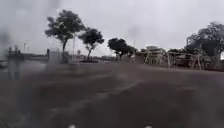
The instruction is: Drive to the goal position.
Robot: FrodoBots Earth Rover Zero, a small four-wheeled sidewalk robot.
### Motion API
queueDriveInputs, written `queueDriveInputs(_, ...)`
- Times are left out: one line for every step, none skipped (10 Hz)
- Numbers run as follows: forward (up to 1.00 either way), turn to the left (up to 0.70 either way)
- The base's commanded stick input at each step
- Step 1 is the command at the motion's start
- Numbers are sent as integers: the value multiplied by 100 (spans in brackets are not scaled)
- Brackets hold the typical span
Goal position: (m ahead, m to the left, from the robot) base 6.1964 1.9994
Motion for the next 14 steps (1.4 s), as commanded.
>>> queueDriveInputs(100,0)
queueDriveInputs(100,0)
queueDriveInputs(100,0)
queueDriveInputs(100,0)
queueDriveInputs(100,0)
queueDriveInputs(40,0)
queueDriveInputs(49,0)
queueDriveInputs(100,4)
queueDriveInputs(100,15)
queueDriveInputs(100,26)
queueDriveInputs(100,34)
queueDriveInputs(100,40)
queueDriveInputs(100,40)
queueDriveInputs(100,40)
